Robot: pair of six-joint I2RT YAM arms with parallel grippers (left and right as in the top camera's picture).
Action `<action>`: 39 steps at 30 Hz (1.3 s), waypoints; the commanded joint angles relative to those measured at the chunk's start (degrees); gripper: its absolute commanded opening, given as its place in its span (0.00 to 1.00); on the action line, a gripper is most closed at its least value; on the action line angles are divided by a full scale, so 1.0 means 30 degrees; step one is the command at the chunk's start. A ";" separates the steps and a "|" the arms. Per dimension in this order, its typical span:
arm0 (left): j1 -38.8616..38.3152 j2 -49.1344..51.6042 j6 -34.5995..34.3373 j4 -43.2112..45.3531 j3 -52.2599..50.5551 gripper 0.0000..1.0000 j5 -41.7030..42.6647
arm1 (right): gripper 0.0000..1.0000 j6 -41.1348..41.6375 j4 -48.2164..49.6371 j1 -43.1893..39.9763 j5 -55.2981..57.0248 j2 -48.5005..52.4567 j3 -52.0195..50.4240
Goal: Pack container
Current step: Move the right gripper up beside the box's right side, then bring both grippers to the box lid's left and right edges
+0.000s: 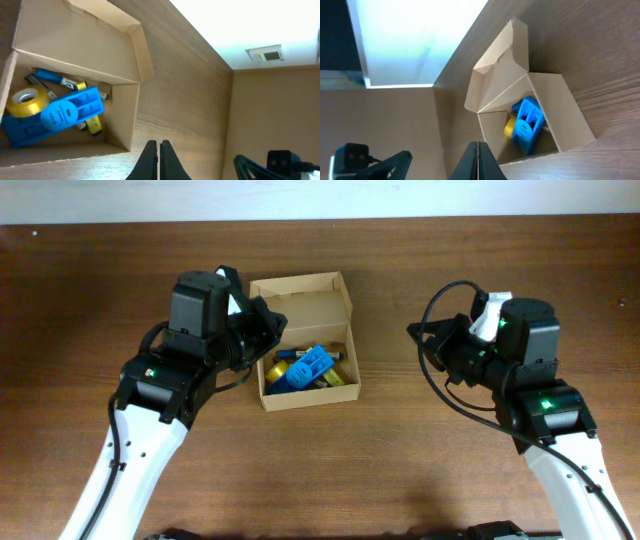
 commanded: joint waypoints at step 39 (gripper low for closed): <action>0.2514 0.3126 0.1260 0.1953 0.0372 0.02 0.3082 | 0.03 -0.1166 0.5843 -0.0124 -0.3650 0.5515 0.0153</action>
